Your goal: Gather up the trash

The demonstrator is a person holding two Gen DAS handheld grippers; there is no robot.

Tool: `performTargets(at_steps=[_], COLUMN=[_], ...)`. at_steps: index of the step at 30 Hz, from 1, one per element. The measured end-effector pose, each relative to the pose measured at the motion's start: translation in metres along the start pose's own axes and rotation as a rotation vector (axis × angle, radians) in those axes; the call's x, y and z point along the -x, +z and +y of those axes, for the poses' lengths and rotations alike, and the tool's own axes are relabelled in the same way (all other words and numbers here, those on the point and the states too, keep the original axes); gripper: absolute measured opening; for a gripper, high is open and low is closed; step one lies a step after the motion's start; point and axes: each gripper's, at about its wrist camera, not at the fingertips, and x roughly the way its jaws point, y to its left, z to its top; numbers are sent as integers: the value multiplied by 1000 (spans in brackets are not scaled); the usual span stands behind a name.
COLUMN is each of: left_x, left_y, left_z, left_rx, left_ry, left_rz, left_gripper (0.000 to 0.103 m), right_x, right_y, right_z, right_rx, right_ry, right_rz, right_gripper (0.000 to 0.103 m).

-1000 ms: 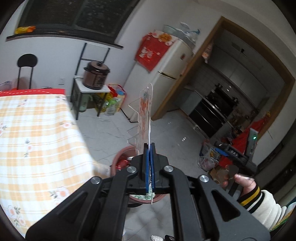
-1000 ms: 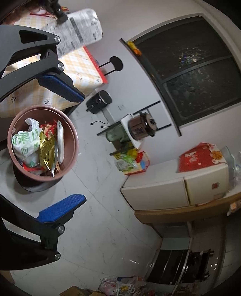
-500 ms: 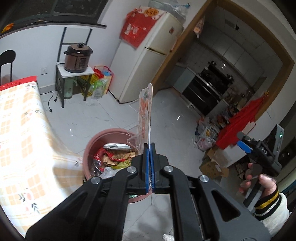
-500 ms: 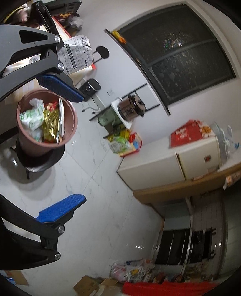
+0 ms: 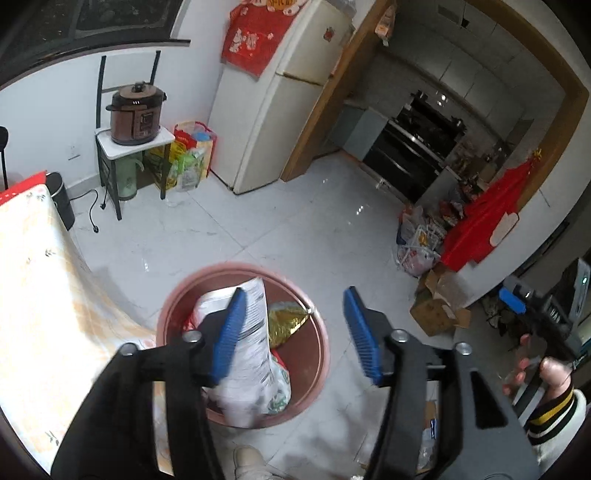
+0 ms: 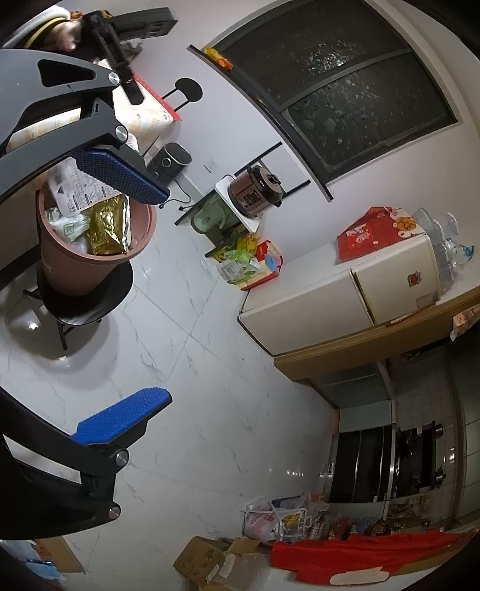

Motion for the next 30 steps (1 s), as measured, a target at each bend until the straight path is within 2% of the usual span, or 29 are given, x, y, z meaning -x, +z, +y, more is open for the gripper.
performTargets(at_steps=[1,3,9,12,14,22,30], left_x=[5,13,43,68,87,179,263], left_y=[3,7,13,14,13,7,-12], left_z=[1,1,6,11,12,21,39], left_rx=[-3,-13,-21,-13,-17,-77,-114], left_ry=[5,16,77,111,127,206,222], left_rz=[-15,-37,-78,-108,-132,-267,-313], left_gripper=[74,78,85,86,91,95,97], right_x=[-1,-5,-13,-15,-12,37,96], right_y=[0,0,7,11,11,-1,-27], right_z=[1,3,28,52,71,141,215], right_rx=[1,2,50,123,173,247,305], right_ry=[2,9,-1,-18,-28,-27,-36], right_rz=[2,6,22,40,48,-20,-76], right_gripper=[98,98,98,98,98,98,98])
